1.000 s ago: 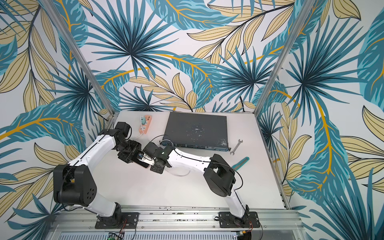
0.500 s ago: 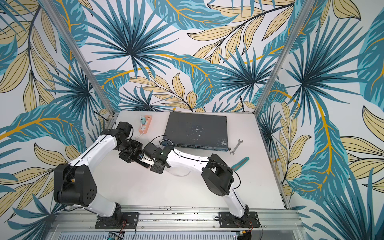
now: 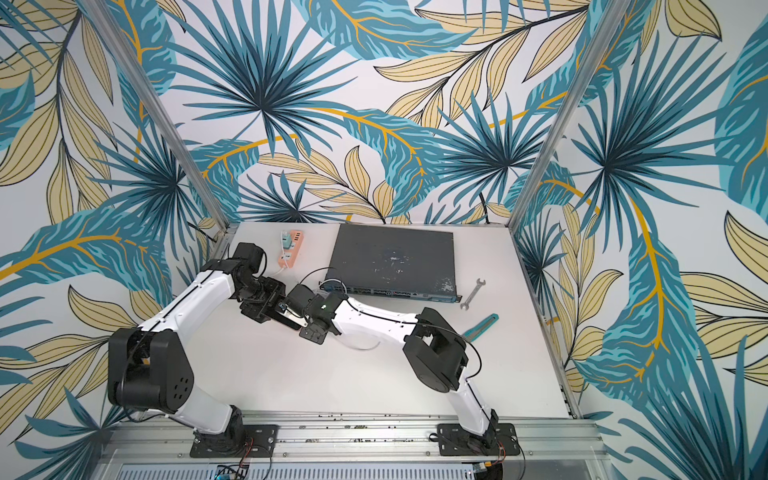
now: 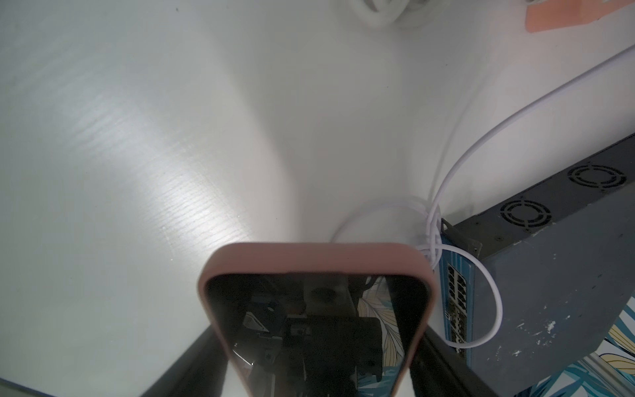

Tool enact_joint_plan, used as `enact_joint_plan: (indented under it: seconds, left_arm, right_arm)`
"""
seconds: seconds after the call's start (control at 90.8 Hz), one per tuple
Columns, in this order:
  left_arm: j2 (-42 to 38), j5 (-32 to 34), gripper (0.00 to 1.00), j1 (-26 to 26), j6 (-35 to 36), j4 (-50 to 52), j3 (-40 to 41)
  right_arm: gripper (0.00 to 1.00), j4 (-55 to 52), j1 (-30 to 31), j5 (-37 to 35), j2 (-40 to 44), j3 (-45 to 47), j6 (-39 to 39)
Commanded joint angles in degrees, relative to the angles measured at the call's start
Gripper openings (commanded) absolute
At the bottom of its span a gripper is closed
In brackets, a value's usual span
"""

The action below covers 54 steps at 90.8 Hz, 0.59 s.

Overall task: Plug the charging cable into the phone
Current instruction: Insert the charging cable into the phone.

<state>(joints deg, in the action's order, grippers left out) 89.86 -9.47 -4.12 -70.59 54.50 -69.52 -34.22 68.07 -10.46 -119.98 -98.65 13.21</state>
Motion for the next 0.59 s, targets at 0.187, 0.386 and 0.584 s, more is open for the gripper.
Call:
enact_joint_plan:
  seconds: [0.187,0.386,0.584]
  left_arm:
    - [-1.01,-4.54,0.00,-0.55,-1.31,-0.20,0.27]
    - [-1.01,-4.87,0.00,-1.02,-1.36,-0.49,0.69]
    - [-0.66,-5.26,0.00,-1.38,-1.27,-0.84,0.72]
  right_arm:
    - [0.00,7.65,0.28,-0.63,3.44,0.48,-0.21]
    - [0.00,7.59,0.26,-0.03,2.95,0.01,0.10]
    - [0.00,7.33,0.26,0.44,2.23,-1.02,0.23]
